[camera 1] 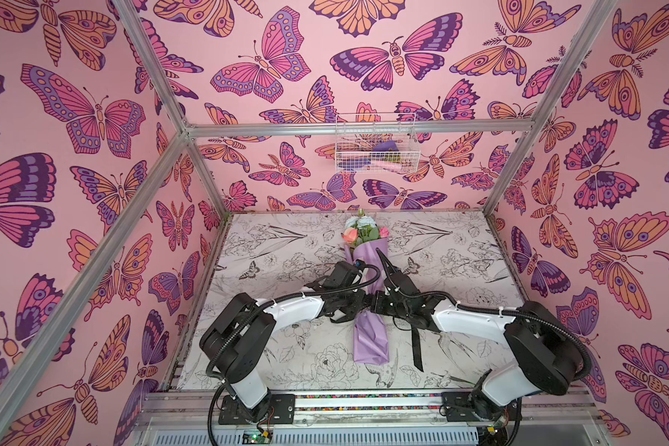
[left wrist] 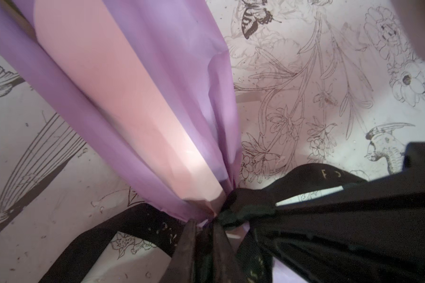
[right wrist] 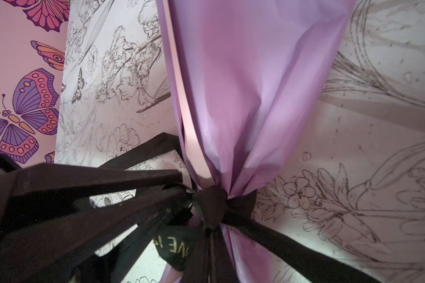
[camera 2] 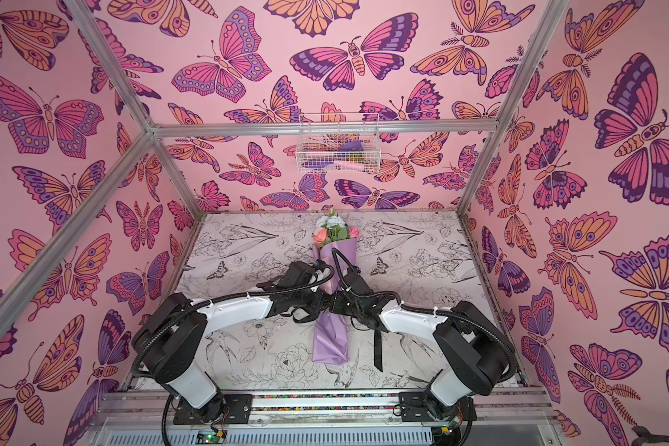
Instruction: Tie the bouquet of fake flowers
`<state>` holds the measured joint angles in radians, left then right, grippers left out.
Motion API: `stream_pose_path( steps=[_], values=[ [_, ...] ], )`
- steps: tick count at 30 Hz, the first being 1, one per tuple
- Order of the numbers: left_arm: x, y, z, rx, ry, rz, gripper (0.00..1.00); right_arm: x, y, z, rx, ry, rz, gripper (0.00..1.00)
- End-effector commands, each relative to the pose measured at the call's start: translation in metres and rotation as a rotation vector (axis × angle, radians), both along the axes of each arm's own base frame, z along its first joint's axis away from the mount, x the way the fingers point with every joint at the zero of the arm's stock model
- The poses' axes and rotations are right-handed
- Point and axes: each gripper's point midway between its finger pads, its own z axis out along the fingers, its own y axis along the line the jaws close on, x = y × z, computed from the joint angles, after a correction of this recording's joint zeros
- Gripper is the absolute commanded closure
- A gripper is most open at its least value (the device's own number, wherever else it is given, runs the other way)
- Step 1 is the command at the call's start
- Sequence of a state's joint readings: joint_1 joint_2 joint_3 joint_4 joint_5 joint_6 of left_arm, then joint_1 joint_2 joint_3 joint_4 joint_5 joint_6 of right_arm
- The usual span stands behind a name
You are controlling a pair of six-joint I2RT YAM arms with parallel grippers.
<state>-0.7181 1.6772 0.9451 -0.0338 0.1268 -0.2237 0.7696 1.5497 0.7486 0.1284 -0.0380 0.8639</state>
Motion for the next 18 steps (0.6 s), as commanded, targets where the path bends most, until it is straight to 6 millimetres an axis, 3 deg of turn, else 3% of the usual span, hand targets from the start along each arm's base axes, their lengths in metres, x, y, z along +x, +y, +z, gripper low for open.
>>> stream_pose_path(
  steps=[1, 7, 18],
  values=[
    [0.007, 0.003, 0.005, 0.007, -0.013, 0.022, 0.89, 0.001, 0.003, 0.009, 0.019, -0.022, 0.005, 0.94],
    [0.011, 0.003, 0.023, -0.017, -0.048, 0.037, 0.98, 0.001, 0.002, 0.009, 0.013, -0.023, 0.004, 0.94],
    [0.009, -0.005, 0.043, -0.060, -0.016, 0.024, 0.98, -0.002, -0.001, 0.006, 0.004, -0.019, 0.006, 0.94]
  ],
)
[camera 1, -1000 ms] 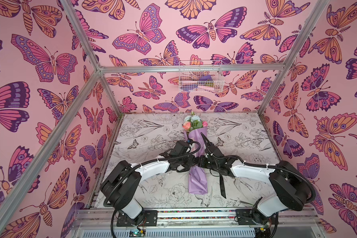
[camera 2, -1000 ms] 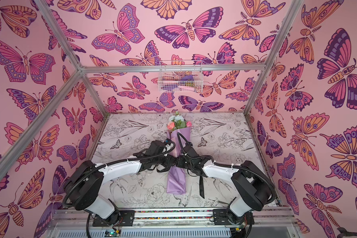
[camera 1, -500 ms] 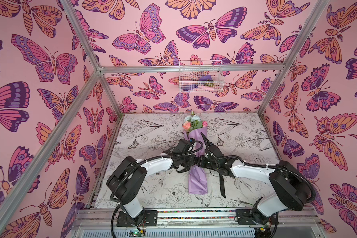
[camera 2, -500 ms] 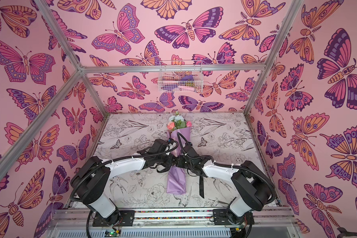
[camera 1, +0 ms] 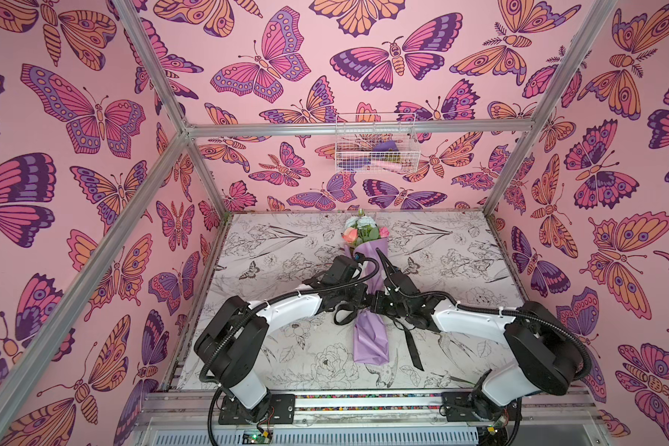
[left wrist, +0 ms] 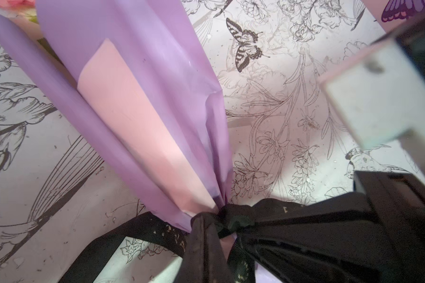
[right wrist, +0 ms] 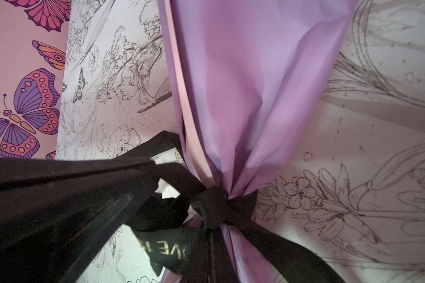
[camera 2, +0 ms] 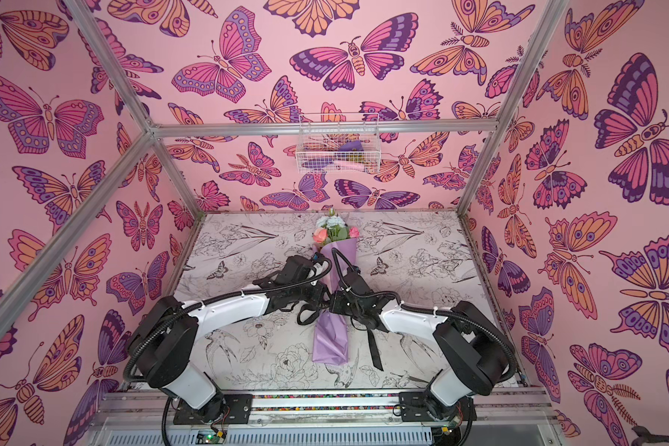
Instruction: Tie the bouquet of fake flowers
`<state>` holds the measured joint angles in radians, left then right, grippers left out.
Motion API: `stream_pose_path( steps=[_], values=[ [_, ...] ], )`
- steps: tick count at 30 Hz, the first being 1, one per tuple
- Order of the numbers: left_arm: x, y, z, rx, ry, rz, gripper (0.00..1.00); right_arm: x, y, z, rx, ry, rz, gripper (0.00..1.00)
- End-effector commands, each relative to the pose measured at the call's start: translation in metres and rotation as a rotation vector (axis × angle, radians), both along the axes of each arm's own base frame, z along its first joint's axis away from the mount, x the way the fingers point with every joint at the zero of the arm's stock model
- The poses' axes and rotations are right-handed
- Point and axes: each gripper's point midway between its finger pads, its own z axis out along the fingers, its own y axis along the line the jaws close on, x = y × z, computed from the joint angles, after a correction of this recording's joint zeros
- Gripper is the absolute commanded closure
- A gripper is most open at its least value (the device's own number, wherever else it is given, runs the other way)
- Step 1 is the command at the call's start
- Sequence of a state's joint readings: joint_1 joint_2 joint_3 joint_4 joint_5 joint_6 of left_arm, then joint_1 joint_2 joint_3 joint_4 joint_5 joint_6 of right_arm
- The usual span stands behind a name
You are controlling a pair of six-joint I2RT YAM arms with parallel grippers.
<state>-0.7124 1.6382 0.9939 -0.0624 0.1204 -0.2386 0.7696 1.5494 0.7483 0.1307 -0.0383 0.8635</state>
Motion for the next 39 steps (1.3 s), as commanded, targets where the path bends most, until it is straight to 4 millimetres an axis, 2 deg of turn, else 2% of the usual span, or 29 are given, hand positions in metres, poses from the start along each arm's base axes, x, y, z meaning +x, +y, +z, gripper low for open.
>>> stream_pose_path(
  steps=[1, 9, 15, 21, 24, 29, 32, 39],
  values=[
    [0.000, -0.002, 0.013, -0.019, 0.035, 0.002, 0.98, -0.002, -0.001, 0.006, 0.003, -0.018, 0.006, 0.94],
    [-0.001, -0.006, 0.013, -0.016, 0.095, 0.003, 0.95, -0.004, -0.001, 0.013, 0.009, -0.033, 0.018, 0.94],
    [0.001, -0.006, 0.012, -0.018, 0.122, 0.021, 1.00, -0.005, -0.008, 0.029, -0.010, -0.079, 0.035, 0.85],
    [0.001, -0.007, 0.012, -0.031, 0.145, 0.027, 1.00, -0.010, -0.019, 0.049, -0.030, -0.143, 0.046, 0.77],
    [0.002, -0.008, 0.013, -0.042, 0.152, 0.029, 1.00, -0.012, -0.015, 0.061, -0.017, -0.180, 0.071, 0.75],
    [0.002, -0.011, 0.014, -0.059, 0.169, 0.029, 1.00, -0.017, 0.007, 0.078, -0.014, -0.249, 0.155, 0.73],
    [0.003, -0.012, 0.015, -0.073, 0.185, 0.034, 1.00, -0.017, 0.018, 0.074, -0.045, -0.251, 0.174, 0.71],
    [0.000, -0.014, 0.017, -0.095, 0.205, 0.025, 1.00, -0.005, 0.028, 0.058, -0.058, -0.250, 0.146, 0.64]
  ],
)
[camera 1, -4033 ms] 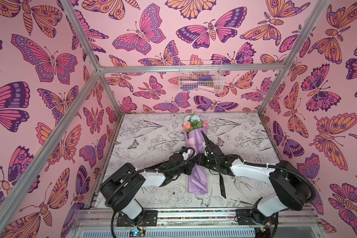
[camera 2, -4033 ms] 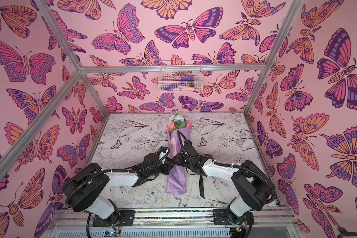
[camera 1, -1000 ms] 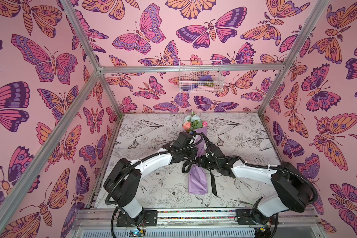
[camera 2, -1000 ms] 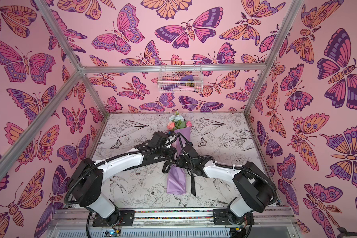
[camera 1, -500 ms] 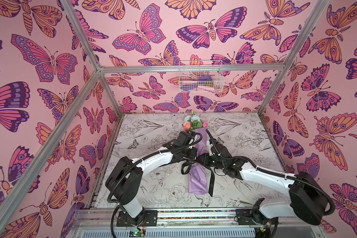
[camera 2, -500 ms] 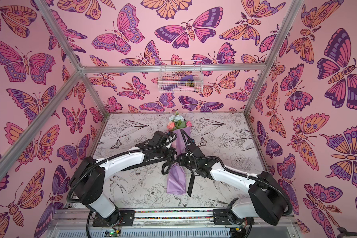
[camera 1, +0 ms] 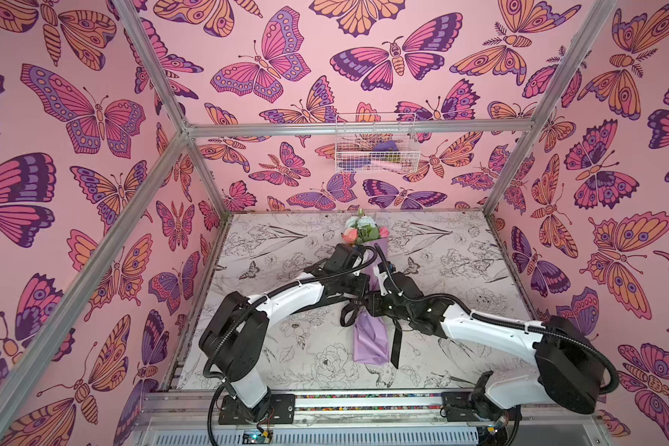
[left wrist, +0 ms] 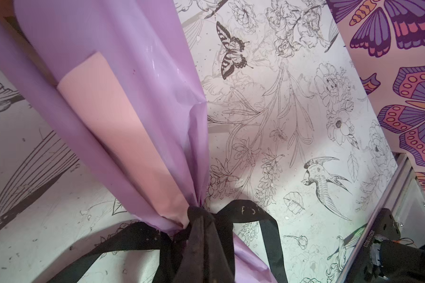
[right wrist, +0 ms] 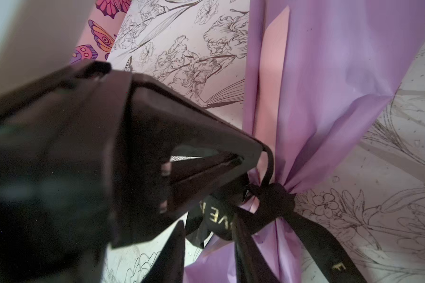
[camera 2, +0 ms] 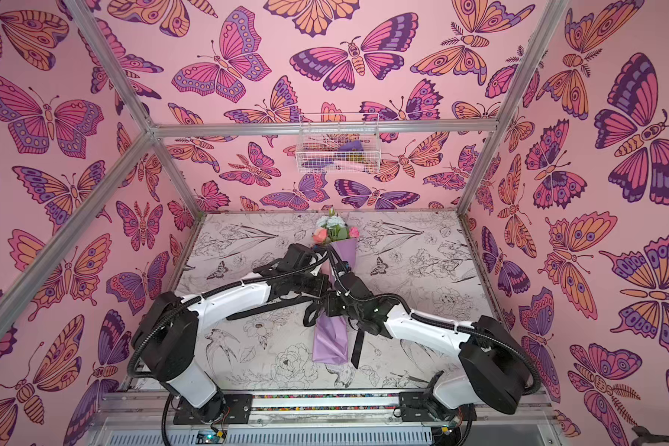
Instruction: Tie the bouquet of fake flowers
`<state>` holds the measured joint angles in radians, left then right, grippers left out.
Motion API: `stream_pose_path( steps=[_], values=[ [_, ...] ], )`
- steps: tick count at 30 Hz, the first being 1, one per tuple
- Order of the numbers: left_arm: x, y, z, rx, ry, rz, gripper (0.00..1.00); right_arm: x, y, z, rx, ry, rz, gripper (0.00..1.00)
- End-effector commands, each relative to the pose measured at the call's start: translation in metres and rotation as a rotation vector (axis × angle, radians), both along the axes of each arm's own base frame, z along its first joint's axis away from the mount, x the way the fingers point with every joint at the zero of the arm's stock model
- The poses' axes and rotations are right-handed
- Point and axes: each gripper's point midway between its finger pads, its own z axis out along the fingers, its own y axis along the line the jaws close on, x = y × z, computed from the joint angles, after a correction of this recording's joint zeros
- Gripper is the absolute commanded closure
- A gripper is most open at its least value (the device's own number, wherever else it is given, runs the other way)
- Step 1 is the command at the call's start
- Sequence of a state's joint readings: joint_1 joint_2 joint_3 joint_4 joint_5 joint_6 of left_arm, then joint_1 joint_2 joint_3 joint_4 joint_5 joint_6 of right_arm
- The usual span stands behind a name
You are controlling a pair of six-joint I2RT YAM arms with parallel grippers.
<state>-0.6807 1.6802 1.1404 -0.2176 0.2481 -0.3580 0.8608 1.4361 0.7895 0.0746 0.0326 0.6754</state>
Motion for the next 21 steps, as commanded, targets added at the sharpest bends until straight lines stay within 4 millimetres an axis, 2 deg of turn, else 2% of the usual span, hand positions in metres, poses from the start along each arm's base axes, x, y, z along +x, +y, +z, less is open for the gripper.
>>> stream_pose_path(
  steps=[1, 6, 10, 15, 17, 21],
  values=[
    [-0.003, -0.002, -0.001, -0.011, 0.041, -0.005, 1.00, 0.012, 0.009, 0.006, 0.005, -0.047, -0.013, 0.63],
    [-0.003, -0.003, -0.002, -0.021, 0.053, -0.006, 1.00, 0.019, 0.016, 0.002, 0.003, -0.061, -0.014, 0.62],
    [-0.005, -0.004, -0.001, -0.031, 0.063, -0.008, 1.00, 0.022, 0.020, -0.003, -0.005, -0.068, -0.013, 0.56],
    [-0.005, -0.008, 0.002, -0.047, 0.069, -0.016, 1.00, 0.025, 0.022, -0.004, -0.001, -0.077, -0.015, 0.56],
    [-0.005, -0.008, 0.003, -0.053, 0.071, -0.016, 1.00, 0.025, 0.024, -0.016, -0.018, -0.060, -0.011, 0.59],
    [-0.006, -0.009, 0.005, -0.060, 0.073, -0.018, 1.00, 0.025, 0.024, -0.013, 0.000, -0.073, -0.015, 0.75]
  ],
)
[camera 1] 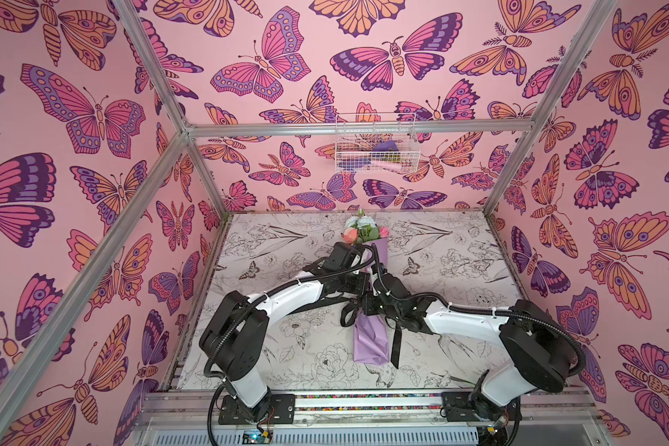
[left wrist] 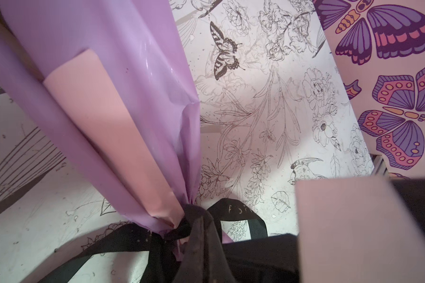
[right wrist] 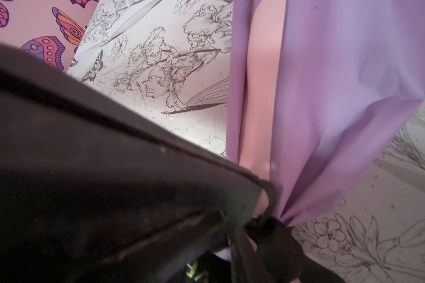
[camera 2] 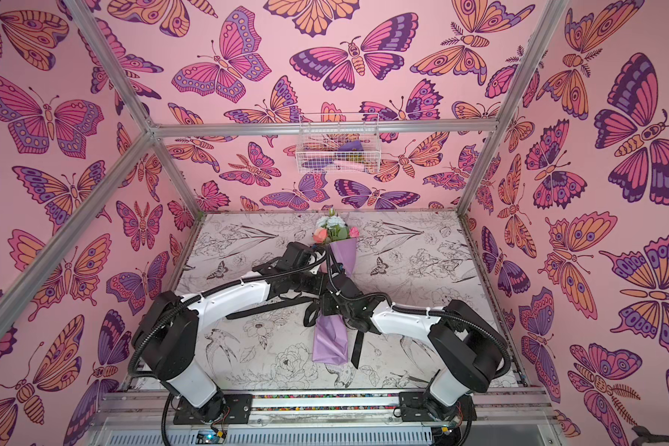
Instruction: Tie the bouquet of fake flowers
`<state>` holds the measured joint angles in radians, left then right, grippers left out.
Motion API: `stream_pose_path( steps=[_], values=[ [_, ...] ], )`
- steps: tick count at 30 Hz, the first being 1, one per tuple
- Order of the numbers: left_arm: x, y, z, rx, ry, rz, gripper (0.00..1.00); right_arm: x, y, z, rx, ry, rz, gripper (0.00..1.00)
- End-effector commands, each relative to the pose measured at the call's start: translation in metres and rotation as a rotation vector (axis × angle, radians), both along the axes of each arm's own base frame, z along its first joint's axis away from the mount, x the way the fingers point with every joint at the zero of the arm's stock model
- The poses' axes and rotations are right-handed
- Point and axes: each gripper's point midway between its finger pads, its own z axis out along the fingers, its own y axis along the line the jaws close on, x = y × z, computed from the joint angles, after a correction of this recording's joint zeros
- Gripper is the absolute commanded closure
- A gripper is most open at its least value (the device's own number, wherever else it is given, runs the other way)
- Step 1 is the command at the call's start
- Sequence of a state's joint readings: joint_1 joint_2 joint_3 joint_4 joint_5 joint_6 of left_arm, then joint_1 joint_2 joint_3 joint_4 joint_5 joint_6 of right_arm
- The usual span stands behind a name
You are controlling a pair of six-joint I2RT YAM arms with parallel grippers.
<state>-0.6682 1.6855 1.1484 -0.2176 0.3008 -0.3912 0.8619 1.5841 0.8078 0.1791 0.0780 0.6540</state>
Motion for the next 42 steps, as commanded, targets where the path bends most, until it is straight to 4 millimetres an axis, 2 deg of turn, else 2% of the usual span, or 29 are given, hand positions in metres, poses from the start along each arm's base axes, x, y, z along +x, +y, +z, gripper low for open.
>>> stream_pose_path(
  steps=[1, 3, 6, 9, 12, 20, 26, 29, 33, 40, 41, 42],
  values=[
    [-0.004, -0.007, 0.003, -0.023, 0.028, -0.021, 1.00, 0.007, 0.013, 0.020, 0.052, -0.063, 0.005, 0.78],
    [-0.005, -0.007, 0.003, -0.029, 0.032, -0.024, 1.00, 0.007, 0.009, 0.018, 0.047, -0.067, -0.006, 0.83],
    [-0.006, -0.007, 0.004, -0.035, 0.032, -0.025, 0.97, 0.007, 0.003, 0.032, 0.072, -0.098, -0.029, 0.88],
    [-0.006, -0.005, 0.005, -0.038, 0.028, -0.017, 0.86, 0.005, 0.000, 0.039, 0.083, -0.110, -0.033, 0.90],
    [-0.006, 0.002, 0.006, -0.039, 0.019, 0.010, 0.67, 0.003, -0.004, 0.045, 0.094, -0.115, -0.042, 0.91],
    [-0.017, 0.043, 0.012, -0.034, -0.035, 0.143, 0.37, 0.004, -0.014, 0.045, 0.078, -0.109, -0.084, 0.91],
    [-0.039, 0.082, -0.003, -0.009, -0.033, 0.267, 0.35, 0.007, -0.015, 0.037, 0.072, -0.093, -0.108, 0.93],
    [-0.053, 0.087, -0.006, -0.058, -0.018, 0.280, 0.34, 0.008, -0.014, 0.036, 0.084, -0.082, -0.112, 0.95],
    [-0.065, 0.085, -0.019, -0.112, 0.038, 0.280, 0.34, 0.010, -0.016, 0.035, 0.097, -0.067, -0.122, 0.95],
    [-0.068, 0.073, -0.027, -0.227, 0.099, 0.301, 0.34, 0.009, -0.018, 0.033, 0.110, -0.045, -0.135, 0.95],
    [-0.068, 0.072, -0.039, -0.221, 0.128, 0.309, 0.33, 0.009, -0.018, 0.033, 0.114, -0.042, -0.137, 0.95],
    [-0.067, 0.069, -0.041, -0.237, 0.136, 0.312, 0.33, 0.009, -0.018, 0.033, 0.118, -0.036, -0.138, 0.95]
  ],
)
